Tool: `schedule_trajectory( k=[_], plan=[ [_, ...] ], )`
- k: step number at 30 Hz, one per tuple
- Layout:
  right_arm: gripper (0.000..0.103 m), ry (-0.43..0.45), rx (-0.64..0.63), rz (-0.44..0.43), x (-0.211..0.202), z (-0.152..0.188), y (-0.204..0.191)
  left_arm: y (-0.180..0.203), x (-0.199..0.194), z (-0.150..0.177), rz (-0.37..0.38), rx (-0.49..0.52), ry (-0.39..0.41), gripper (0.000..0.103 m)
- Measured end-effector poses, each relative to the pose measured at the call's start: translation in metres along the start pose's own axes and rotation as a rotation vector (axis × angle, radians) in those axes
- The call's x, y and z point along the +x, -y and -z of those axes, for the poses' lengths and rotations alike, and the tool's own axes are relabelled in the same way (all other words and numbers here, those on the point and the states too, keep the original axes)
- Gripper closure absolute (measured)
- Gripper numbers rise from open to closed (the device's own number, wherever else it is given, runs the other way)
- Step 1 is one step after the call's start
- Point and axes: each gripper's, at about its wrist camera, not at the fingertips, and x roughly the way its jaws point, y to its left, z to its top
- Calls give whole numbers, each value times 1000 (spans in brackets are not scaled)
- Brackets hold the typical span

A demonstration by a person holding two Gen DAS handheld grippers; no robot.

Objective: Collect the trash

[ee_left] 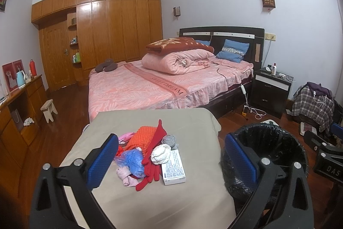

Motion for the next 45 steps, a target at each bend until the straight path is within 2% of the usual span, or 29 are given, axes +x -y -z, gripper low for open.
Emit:
schedule_trajectory(
  k=[45],
  plan=[
    [5,-6,-1,0,1,0,7,-6,6,-1,4,-5,-8,6]
  ],
)
